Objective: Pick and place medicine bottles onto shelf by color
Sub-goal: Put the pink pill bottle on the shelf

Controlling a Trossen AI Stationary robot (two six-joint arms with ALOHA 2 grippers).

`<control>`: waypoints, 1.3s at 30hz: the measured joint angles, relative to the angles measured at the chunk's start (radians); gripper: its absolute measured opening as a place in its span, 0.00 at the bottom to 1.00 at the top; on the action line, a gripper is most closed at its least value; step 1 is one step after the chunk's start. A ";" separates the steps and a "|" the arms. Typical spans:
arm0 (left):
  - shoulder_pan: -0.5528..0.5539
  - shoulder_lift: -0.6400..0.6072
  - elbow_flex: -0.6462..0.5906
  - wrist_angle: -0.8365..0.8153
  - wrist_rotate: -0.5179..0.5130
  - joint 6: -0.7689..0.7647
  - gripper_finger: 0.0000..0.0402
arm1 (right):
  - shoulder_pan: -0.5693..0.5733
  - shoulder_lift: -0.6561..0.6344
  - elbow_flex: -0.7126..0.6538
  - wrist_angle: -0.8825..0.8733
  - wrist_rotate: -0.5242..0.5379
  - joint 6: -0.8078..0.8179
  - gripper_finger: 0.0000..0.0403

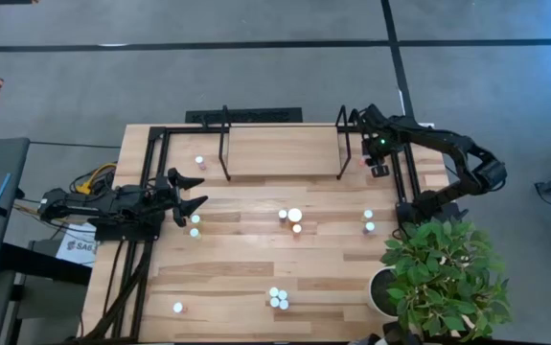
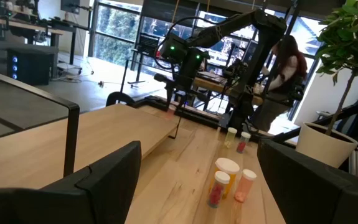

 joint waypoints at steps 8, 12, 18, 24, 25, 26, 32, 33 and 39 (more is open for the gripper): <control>0.000 0.000 0.000 0.000 0.000 0.000 0.78 | 0.049 0.000 0.102 -0.193 -0.058 -0.059 0.32; 0.000 0.000 0.000 0.000 0.000 0.000 0.78 | 0.102 -0.001 0.174 -0.323 -0.063 -0.062 0.30; 0.000 0.000 0.000 0.000 0.000 0.000 0.78 | 0.198 -0.001 0.260 -0.481 -0.063 -0.043 0.34; 0.000 0.000 0.000 0.000 0.000 0.000 0.78 | 0.310 -0.001 0.335 -0.637 -0.063 0.036 0.33; 0.000 0.000 0.000 0.000 0.000 0.000 0.78 | 0.330 -0.001 0.347 -0.651 -0.064 0.042 0.32; 0.000 0.000 0.000 0.000 0.000 0.000 0.78 | 0.350 -0.001 0.358 -0.663 -0.064 0.050 0.32; 0.000 0.000 0.000 0.000 0.000 0.000 0.78 | 0.445 -0.001 0.422 -0.706 -0.064 0.077 0.31; 0.000 0.000 0.000 0.000 0.000 0.000 0.78 | 0.457 -0.001 0.432 -0.705 -0.064 0.077 0.31; 0.000 0.000 0.000 0.000 0.000 0.000 0.78 | 0.492 -0.001 0.459 -0.656 -0.056 0.046 0.32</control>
